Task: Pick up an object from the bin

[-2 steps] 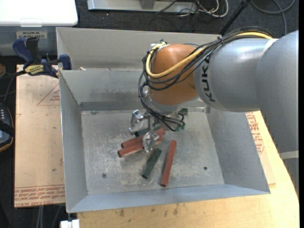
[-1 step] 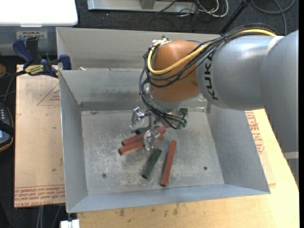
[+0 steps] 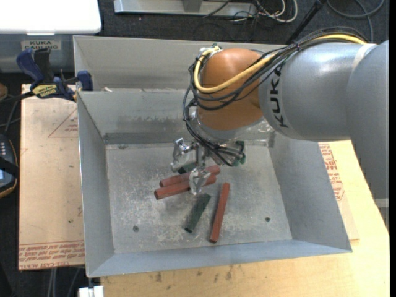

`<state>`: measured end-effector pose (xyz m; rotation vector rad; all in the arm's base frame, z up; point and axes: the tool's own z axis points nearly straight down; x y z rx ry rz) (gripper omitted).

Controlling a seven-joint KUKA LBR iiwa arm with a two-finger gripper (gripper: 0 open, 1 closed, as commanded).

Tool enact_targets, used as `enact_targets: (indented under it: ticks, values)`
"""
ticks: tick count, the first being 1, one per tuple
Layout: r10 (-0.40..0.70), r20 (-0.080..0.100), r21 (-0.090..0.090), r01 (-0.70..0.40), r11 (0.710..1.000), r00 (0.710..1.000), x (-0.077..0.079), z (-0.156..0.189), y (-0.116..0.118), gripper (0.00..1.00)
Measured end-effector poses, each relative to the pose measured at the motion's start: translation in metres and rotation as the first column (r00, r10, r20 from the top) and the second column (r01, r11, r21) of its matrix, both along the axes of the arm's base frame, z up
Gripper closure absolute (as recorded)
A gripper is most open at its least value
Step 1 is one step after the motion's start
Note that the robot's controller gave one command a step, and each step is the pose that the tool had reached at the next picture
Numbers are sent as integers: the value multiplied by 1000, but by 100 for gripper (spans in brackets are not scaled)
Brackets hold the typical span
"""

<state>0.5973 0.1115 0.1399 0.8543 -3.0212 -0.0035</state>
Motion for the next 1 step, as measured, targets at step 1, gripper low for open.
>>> enact_targets:
  ticks: [1]
  values:
    - [0, 1, 0, 0, 1000, 1000, 0, 19, 0, 100]
